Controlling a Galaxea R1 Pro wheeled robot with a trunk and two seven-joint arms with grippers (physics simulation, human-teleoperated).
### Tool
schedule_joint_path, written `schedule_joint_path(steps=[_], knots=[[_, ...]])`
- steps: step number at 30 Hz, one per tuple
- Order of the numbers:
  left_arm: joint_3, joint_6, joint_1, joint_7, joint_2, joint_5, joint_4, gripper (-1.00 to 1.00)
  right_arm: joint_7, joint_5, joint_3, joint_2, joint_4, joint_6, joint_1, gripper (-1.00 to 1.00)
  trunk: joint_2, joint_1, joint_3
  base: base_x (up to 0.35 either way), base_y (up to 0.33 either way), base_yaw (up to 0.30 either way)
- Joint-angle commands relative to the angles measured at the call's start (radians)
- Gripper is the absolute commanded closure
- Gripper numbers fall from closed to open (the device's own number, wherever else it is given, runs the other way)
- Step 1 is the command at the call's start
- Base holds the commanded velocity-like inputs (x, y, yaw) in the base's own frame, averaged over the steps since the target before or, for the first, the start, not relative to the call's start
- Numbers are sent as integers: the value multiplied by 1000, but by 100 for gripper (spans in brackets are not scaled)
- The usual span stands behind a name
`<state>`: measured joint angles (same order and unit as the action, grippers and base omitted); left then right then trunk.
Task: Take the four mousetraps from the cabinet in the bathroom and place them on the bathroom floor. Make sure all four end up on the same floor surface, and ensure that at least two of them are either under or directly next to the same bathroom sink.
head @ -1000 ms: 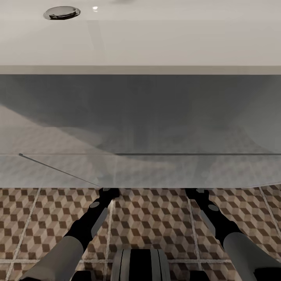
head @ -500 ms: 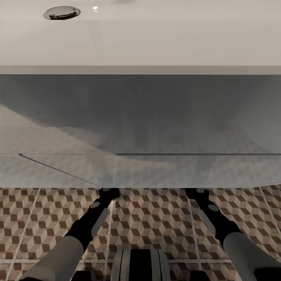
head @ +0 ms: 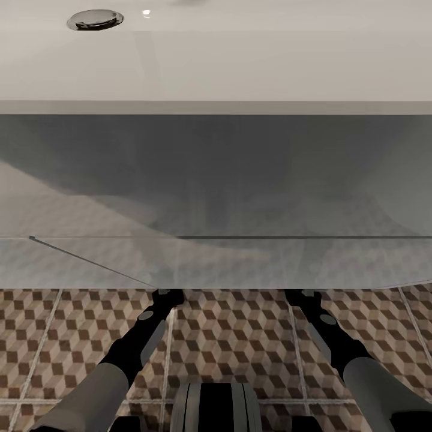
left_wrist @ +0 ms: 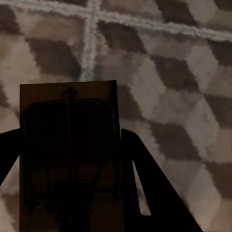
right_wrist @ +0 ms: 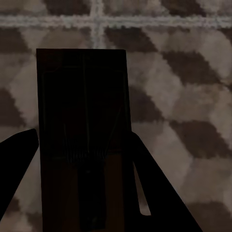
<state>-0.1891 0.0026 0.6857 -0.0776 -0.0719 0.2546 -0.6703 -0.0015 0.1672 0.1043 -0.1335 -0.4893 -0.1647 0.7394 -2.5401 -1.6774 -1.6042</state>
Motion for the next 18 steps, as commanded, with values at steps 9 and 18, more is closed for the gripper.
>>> schedule_joint_path(steps=[9, 18], knots=[[-1, -1, 0, -2, -2, -3, 0, 100, 0, 0, 0, 0, 0, -1, 0, 100, 0, 0, 0, 0, 0, 0], [0, -3, 0, -2, -2, -2, -1, 100, 0, 0, -1, 0, 0, -4, 0, 100, 0, 0, 0, 0, 0, 0]])
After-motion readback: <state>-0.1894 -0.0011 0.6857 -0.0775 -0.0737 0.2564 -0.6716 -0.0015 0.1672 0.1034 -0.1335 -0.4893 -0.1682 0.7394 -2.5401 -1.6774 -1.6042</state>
